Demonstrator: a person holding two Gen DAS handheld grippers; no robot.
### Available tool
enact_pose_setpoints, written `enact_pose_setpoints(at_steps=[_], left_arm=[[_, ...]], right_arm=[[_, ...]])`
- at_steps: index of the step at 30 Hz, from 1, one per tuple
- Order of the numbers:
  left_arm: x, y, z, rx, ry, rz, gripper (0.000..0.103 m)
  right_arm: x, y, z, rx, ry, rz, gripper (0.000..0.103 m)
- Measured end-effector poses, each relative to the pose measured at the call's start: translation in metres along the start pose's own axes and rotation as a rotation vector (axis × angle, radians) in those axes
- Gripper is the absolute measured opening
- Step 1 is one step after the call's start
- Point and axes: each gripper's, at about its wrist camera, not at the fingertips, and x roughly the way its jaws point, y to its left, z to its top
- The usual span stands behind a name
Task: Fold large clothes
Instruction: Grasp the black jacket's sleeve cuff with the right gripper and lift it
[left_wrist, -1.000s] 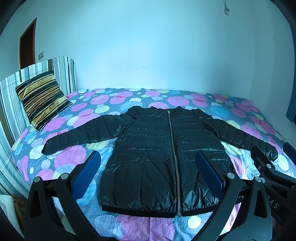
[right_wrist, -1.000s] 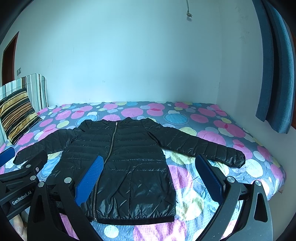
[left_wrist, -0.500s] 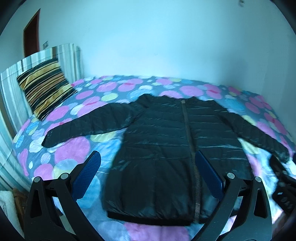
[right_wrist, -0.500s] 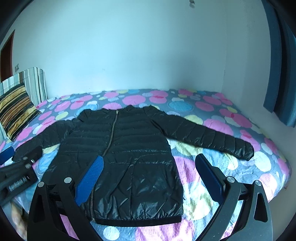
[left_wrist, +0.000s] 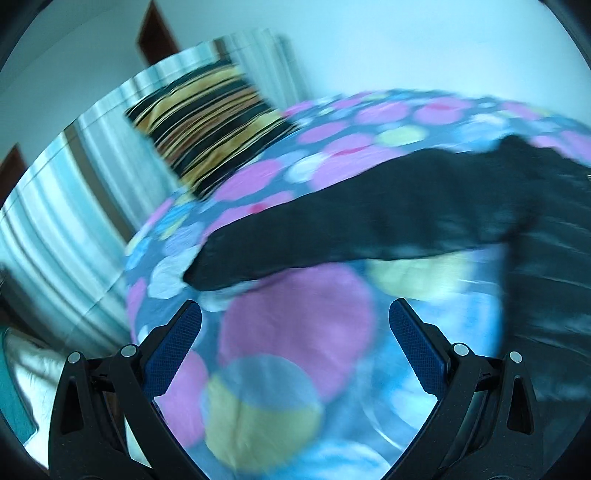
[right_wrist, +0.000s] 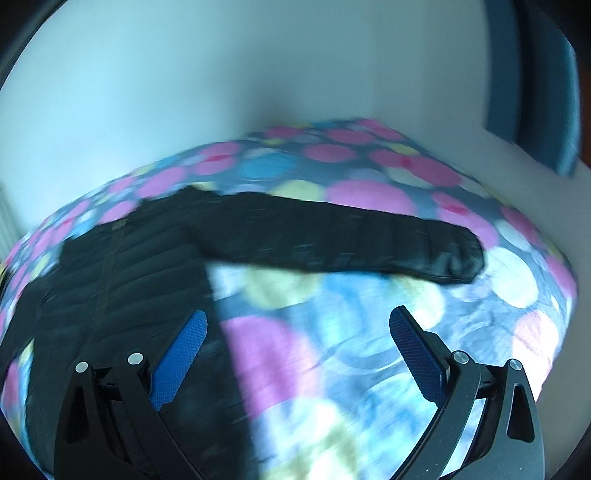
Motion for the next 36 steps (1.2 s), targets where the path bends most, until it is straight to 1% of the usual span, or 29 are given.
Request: enact_pose_setpoints(at_steps=[1, 2, 4, 7, 10, 12, 14, 17, 18, 19, 20, 21, 23, 26, 28, 31, 34, 36], left_arm=[[0.014, 0.004, 0.0, -0.002, 0.021, 0.042, 0.101], [0.026, 0.008, 0.001, -0.003, 0.04, 0.064, 0.101], [0.044, 0.015, 0.001, -0.015, 0.076, 0.097, 0.101], [0.062, 0.023, 0.0, -0.039, 0.09, 0.136, 0.101], [0.077, 0.022, -0.003, -0.051, 0.113, 0.149, 0.101], [0.086, 0.02, -0.006, -0.054, 0.133, 0.151, 0.101], [0.095, 0.018, -0.009, -0.05, 0.167, 0.148, 0.101], [0.097, 0.017, -0.008, -0.051, 0.176, 0.154, 0.101], [0.098, 0.015, -0.008, -0.046, 0.179, 0.157, 0.101], [0.098, 0.015, -0.008, -0.043, 0.178, 0.16, 0.101], [0.098, 0.016, -0.008, -0.043, 0.177, 0.161, 0.101], [0.098, 0.016, -0.008, -0.042, 0.176, 0.162, 0.101], [0.098, 0.016, -0.008, -0.044, 0.178, 0.161, 0.101], [0.098, 0.017, -0.009, -0.05, 0.182, 0.153, 0.101], [0.099, 0.017, -0.008, -0.051, 0.183, 0.152, 0.101], [0.099, 0.017, -0.008, -0.045, 0.182, 0.158, 0.101], [0.099, 0.015, -0.008, -0.032, 0.18, 0.171, 0.101], [0.099, 0.015, -0.008, -0.031, 0.18, 0.172, 0.101]], right_arm=[[0.008, -0.012, 0.006, 0.025, -0.005, -0.029, 0.098], [0.016, -0.024, 0.011, 0.048, -0.007, -0.065, 0.098], [0.036, -0.057, 0.024, 0.121, 0.008, -0.129, 0.098], [0.061, -0.105, 0.039, 0.231, 0.019, -0.212, 0.098], [0.079, -0.14, 0.048, 0.326, 0.027, -0.258, 0.098], [0.091, -0.154, 0.052, 0.361, 0.039, -0.26, 0.098], [0.099, -0.158, 0.053, 0.378, 0.051, -0.251, 0.098], [0.116, -0.161, 0.055, 0.41, 0.086, -0.217, 0.097], [0.119, -0.159, 0.054, 0.412, 0.093, -0.219, 0.092], [0.124, -0.159, 0.054, 0.418, 0.105, -0.216, 0.078], [0.129, -0.162, 0.052, 0.431, 0.122, -0.213, 0.074], [0.134, -0.164, 0.05, 0.454, 0.133, -0.207, 0.073], [0.142, -0.172, 0.045, 0.509, 0.154, -0.174, 0.073], [0.137, -0.171, 0.042, 0.524, 0.14, -0.176, 0.074], [0.13, -0.17, 0.038, 0.548, 0.14, -0.177, 0.078], [0.122, -0.168, 0.03, 0.588, 0.12, -0.157, 0.082], [0.13, -0.165, 0.032, 0.576, 0.121, -0.169, 0.084], [0.136, -0.168, 0.036, 0.589, 0.101, -0.183, 0.084]])
